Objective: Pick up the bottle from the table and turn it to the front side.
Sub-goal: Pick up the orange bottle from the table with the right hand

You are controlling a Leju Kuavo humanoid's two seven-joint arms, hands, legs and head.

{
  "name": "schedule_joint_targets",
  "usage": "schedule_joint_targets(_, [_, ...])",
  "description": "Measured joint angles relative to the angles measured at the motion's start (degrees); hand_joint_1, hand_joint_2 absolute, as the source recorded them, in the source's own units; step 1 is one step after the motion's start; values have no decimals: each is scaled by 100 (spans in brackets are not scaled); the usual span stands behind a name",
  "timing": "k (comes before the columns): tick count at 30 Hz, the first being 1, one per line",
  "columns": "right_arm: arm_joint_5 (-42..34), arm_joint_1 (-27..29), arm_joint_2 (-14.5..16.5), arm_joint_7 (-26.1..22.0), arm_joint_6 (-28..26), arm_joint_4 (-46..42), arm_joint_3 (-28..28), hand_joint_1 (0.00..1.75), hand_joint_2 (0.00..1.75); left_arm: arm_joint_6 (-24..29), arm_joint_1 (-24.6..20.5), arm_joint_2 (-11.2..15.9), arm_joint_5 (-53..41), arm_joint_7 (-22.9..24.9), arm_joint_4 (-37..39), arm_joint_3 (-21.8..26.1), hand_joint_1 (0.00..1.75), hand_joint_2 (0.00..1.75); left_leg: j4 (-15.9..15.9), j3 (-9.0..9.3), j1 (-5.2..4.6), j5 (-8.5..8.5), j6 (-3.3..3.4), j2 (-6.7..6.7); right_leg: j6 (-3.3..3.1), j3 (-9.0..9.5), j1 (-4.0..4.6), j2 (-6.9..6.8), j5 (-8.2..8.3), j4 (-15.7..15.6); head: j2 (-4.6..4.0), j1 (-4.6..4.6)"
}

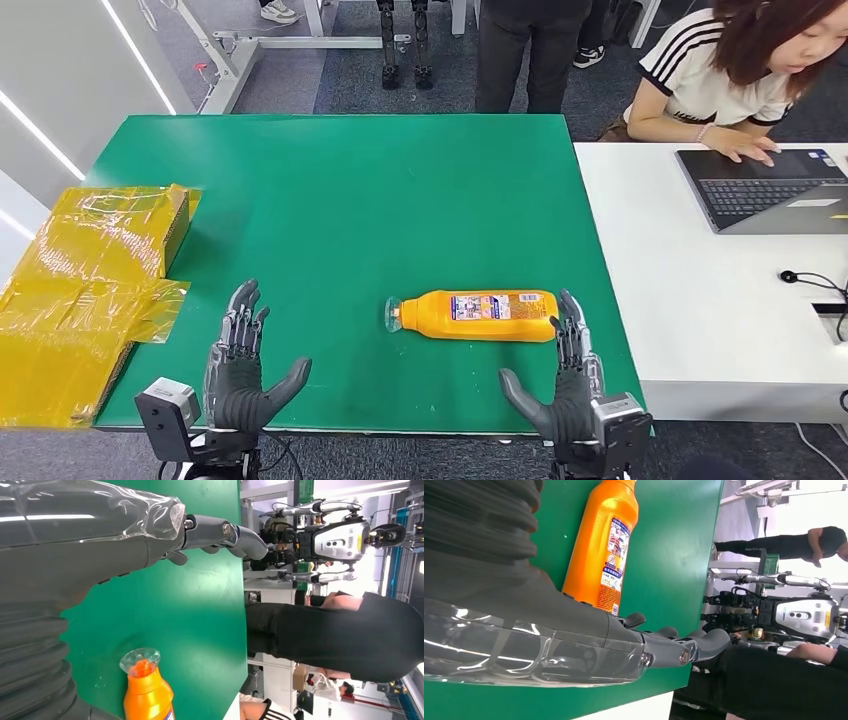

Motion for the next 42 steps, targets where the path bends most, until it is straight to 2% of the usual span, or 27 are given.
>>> schedule_joint_targets(24, [234,-52,-28,-27,75,-68,-4,0,175,1,0,-3,112,-12,7,-1,0,175,0,1,0,0,0,0,0,0,0,0,0,0,0,0])
schedule_joint_targets(27, [564,-104,-79,-14,-40,-67,8,0,175,7,-19,16,144,-46,39,-10,0,175,0,1,0,0,0,1,0,0,0,1,0,0,0,0])
schedule_joint_targets(29, [1166,-206,-155,79,-256,-55,34,0,175,16,-31,27,154,-92,66,-42,0,175,0,1,0,0,0,2,0,0,0,3,1,0,0,0])
schedule_joint_targets(32, [2231,-602,-348,440,-562,101,63,0,175,-29,-83,30,140,-153,114,-127,0,175,1,2,0,2,1,4,-2,1,0,7,4,0,0,-1])
schedule_joint_targets(34, [2759,-1012,-518,811,-582,346,73,0,175,-131,-157,26,114,-164,163,-173,0,175,2,3,-1,7,3,4,-1,1,-1,8,10,0,0,0])
schedule_joint_targets(38, [3222,-1995,-874,1564,-118,1066,121,0,175,-419,-356,31,103,-118,314,-232,0,175,6,2,-2,22,6,4,1,2,-2,8,26,0,0,0])
schedule_joint_targets(42, [3085,-2964,-1208,1967,644,1957,283,0,175,-598,-571,48,126,-109,519,-275,0,175,8,2,-1,36,6,3,-1,1,-1,5,33,0,0,-1])
